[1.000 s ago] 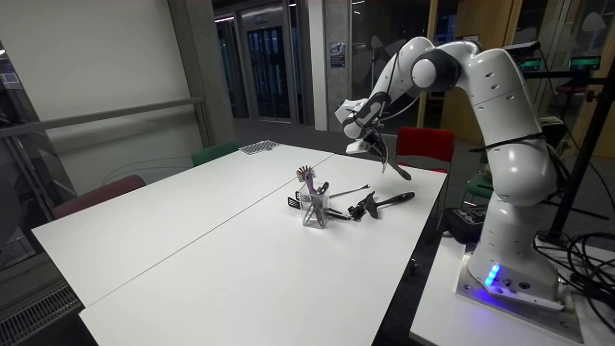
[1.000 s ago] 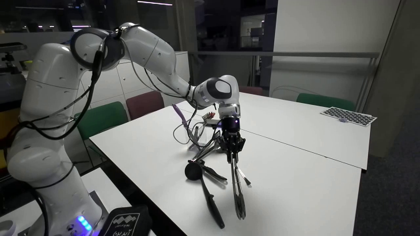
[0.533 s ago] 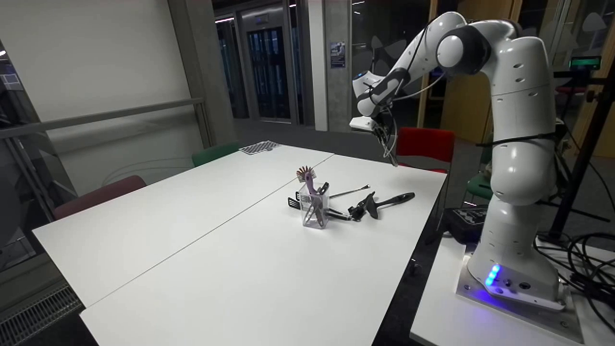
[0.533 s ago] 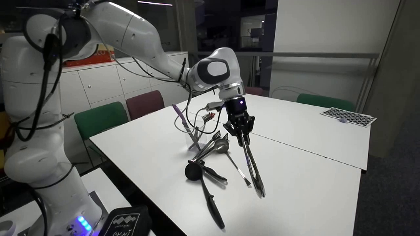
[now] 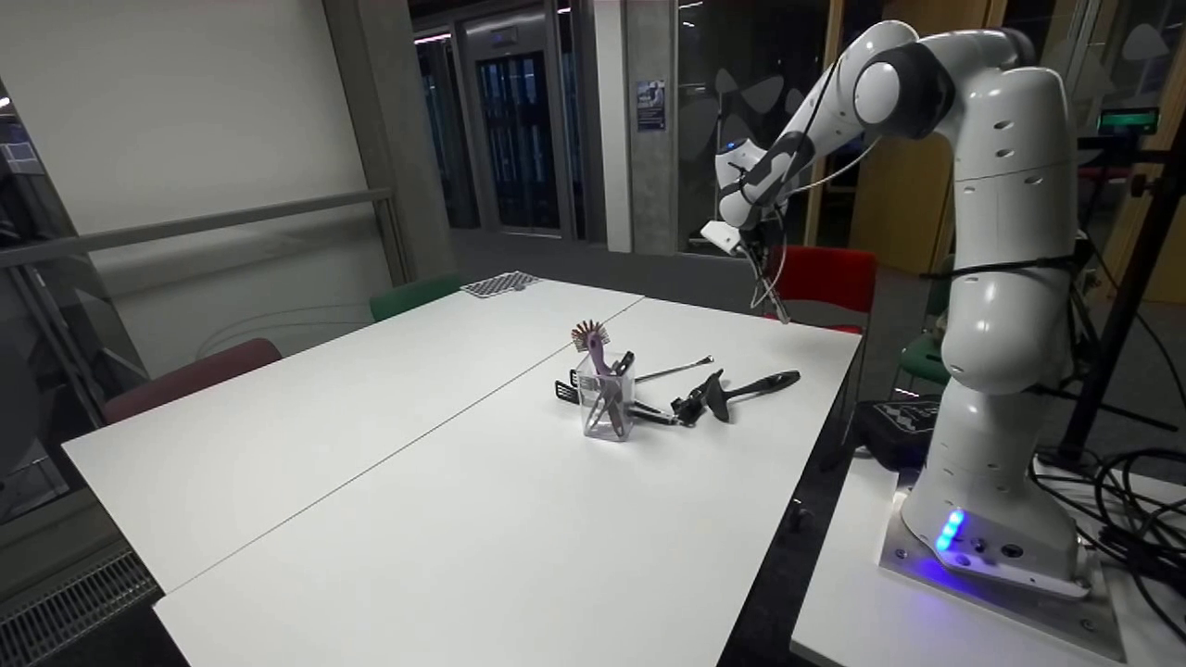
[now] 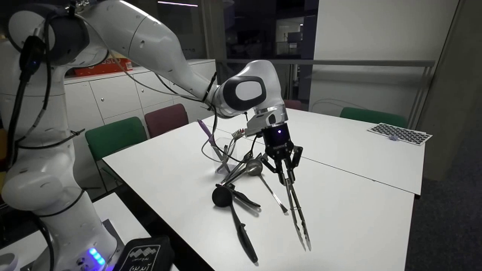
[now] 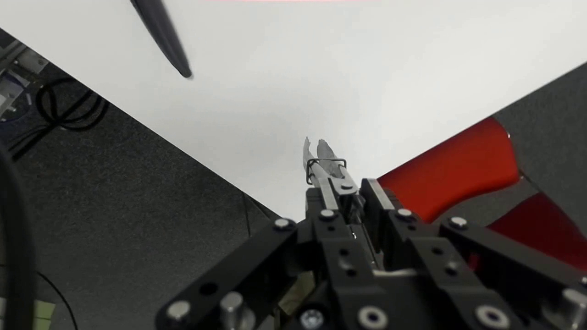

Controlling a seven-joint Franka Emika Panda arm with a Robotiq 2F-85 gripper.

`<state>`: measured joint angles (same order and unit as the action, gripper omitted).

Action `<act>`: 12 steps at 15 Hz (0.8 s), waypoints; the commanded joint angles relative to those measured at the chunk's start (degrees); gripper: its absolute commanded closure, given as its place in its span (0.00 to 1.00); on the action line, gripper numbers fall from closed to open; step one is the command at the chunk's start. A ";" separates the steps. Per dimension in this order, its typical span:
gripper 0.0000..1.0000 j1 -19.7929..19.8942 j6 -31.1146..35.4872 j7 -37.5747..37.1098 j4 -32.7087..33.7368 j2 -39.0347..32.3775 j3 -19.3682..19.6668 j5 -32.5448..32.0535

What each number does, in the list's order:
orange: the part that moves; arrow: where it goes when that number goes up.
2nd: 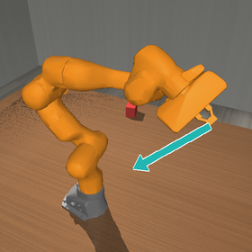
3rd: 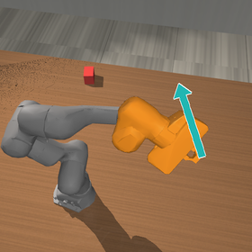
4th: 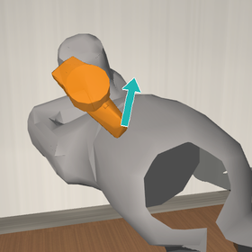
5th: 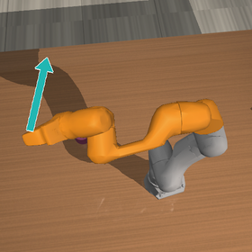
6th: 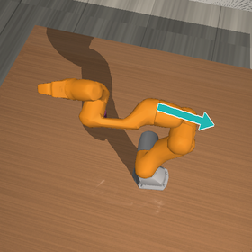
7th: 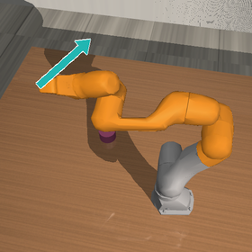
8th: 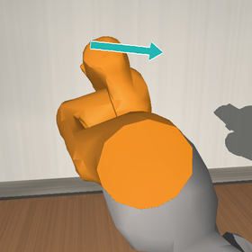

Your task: Remove the tongs from the plastic and put them on the table

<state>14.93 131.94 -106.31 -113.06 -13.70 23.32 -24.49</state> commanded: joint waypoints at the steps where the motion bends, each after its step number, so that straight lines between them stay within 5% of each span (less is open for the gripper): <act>1: 0.95 -1.85 0.77 -14.17 -0.60 0.26 2.39 -6.28; 2: 0.95 -2.30 -0.72 -18.12 -0.11 0.44 2.47 -7.36; 3: 0.95 -1.62 5.30 -10.75 -2.42 2.78 1.04 -9.86; 12: 0.95 -4.85 10.02 -6.60 -7.40 16.63 -6.47 -22.54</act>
<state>9.33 137.71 -115.58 -115.93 -3.13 18.79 -43.00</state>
